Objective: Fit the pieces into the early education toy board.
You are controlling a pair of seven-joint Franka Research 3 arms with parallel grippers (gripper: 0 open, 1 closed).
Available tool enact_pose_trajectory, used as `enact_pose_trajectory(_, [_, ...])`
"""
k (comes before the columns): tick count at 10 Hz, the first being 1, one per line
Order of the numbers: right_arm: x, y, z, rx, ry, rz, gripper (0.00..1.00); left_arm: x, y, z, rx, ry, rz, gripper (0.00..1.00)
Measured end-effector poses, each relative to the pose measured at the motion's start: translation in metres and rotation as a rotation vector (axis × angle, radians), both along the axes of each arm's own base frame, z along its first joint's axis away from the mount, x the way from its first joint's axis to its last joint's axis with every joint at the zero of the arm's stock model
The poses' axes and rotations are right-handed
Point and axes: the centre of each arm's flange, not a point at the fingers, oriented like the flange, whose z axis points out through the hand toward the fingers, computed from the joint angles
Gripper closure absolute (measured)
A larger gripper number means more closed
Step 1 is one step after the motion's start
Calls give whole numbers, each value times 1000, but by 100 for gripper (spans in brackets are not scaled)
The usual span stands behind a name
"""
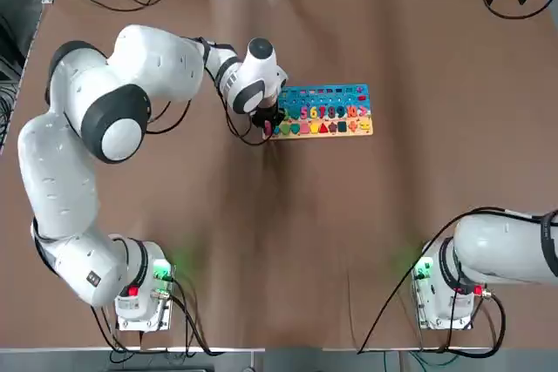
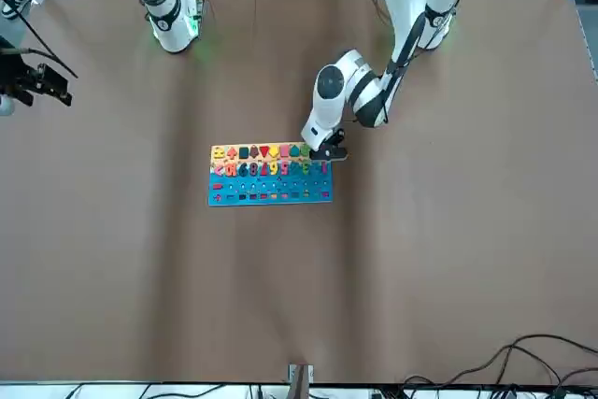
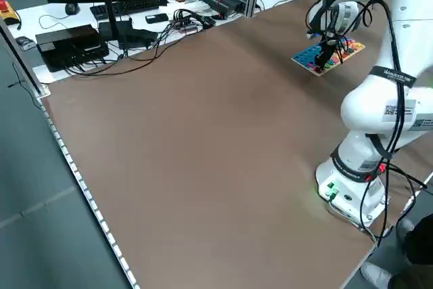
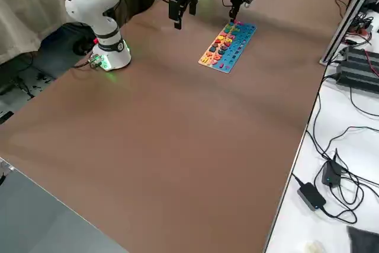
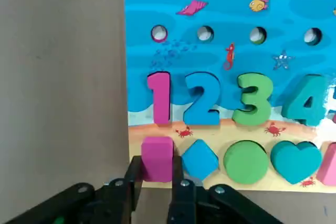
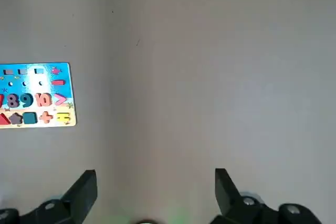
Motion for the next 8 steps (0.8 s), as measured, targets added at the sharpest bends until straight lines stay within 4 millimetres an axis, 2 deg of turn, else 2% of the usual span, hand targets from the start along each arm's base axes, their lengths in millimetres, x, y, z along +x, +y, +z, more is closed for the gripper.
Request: enact_pose_trajectory(8, [0, 0, 0, 0, 0, 0, 1, 4, -3, 5, -9, -9, 3, 74])
